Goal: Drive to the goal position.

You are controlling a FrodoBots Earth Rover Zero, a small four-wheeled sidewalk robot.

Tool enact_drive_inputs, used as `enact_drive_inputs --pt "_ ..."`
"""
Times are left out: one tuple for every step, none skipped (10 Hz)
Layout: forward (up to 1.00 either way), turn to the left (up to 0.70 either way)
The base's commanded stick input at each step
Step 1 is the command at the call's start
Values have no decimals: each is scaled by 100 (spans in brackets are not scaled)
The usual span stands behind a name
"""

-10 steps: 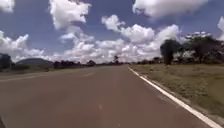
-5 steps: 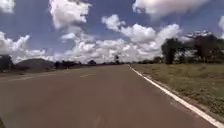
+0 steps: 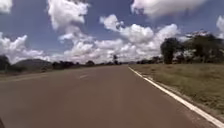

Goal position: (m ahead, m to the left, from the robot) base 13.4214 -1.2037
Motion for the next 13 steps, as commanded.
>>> enact_drive_inputs --pt "100 0" --pt "100 0" --pt "100 0" --pt "100 0" --pt "100 0" --pt "100 0" --pt "100 0" --pt "100 0" --pt "100 0" --pt "100 -3" --pt "100 -11" --pt "100 -26" --pt "100 -15"
